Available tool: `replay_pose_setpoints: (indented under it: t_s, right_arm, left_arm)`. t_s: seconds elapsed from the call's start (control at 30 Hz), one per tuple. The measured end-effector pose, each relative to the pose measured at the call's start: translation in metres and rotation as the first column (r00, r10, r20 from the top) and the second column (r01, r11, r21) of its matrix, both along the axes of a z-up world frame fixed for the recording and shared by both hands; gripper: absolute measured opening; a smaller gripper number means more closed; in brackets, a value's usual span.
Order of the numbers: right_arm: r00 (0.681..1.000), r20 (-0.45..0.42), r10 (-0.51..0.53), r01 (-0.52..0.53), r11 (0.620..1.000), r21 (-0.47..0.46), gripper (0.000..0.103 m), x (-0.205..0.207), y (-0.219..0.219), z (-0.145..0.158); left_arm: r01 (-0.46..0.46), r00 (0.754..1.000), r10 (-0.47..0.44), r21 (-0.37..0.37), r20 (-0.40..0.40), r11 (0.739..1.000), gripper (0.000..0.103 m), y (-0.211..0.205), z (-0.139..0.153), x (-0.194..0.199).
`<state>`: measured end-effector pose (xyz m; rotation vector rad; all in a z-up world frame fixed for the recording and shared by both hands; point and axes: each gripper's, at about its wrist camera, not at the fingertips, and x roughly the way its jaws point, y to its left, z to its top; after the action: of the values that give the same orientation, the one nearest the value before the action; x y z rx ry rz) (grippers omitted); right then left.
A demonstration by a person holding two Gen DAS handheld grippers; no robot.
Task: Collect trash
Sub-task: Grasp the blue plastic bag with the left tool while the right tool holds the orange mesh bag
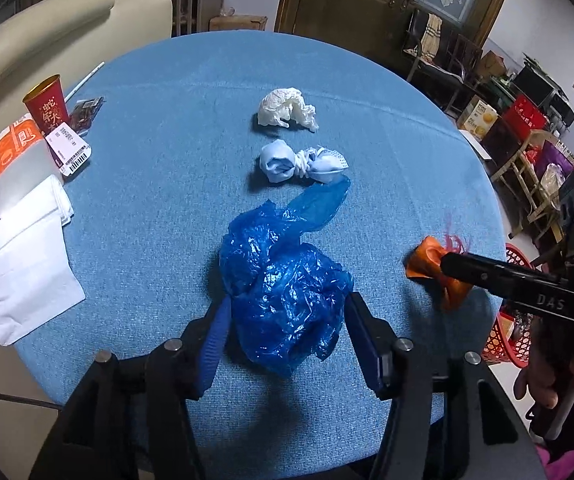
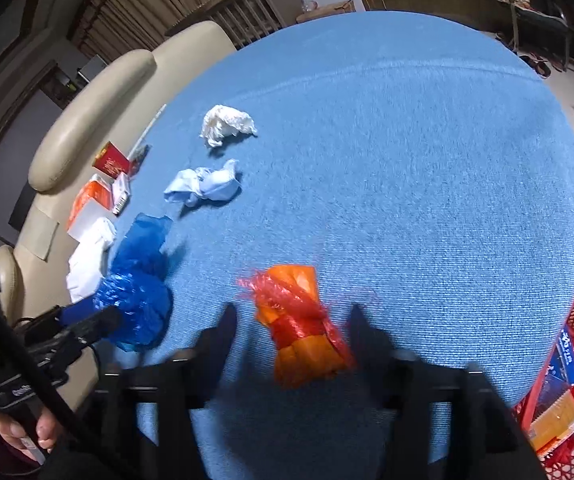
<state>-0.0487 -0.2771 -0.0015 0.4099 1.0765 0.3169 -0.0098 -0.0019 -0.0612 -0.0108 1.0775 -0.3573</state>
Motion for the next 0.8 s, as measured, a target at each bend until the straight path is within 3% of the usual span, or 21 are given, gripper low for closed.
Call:
replay_pose_setpoints:
  t_s: [0.2,0.27,0.33,0.47,0.8]
  right_arm:
    - [0.999,0.038,0.016,-0.014,0.999,-0.047,0.061,-0.002,0.006,0.002]
    - [0.999,0.029,0.025,-0.023,0.998,-0.061,0.044,-0.001,0.008,-0.002]
    - [0.999,0.017,0.034,-0.033,0.997,-0.074,0.039,0.0,0.01,-0.007]
    - [0.999,0.029,0.026,-0.024,0.998,-0.061,0.037,-0.002,0.008,-0.006]
    - [0.995,0.094,-0.015,0.017,1.0,-0.019,0.037,-0.008,-0.014,0.02]
  left_arm:
    - [-0.009,1.0,0.009,0.015,0.008,1.0,0.059,-0.002,-0.003,0.0]
    - [-0.011,1.0,0.011,0.014,0.003,1.0,0.059,-0.001,-0.004,0.002]
    - [-0.014,1.0,0.014,0.012,0.008,1.0,0.054,-0.001,-0.004,0.002]
    - [-0.021,1.0,0.021,0.012,0.013,1.0,0.046,0.0,-0.002,0.003]
    - [0.023,0.996,-0.024,0.02,0.083,1.0,0.045,-0.018,0.03,-0.004]
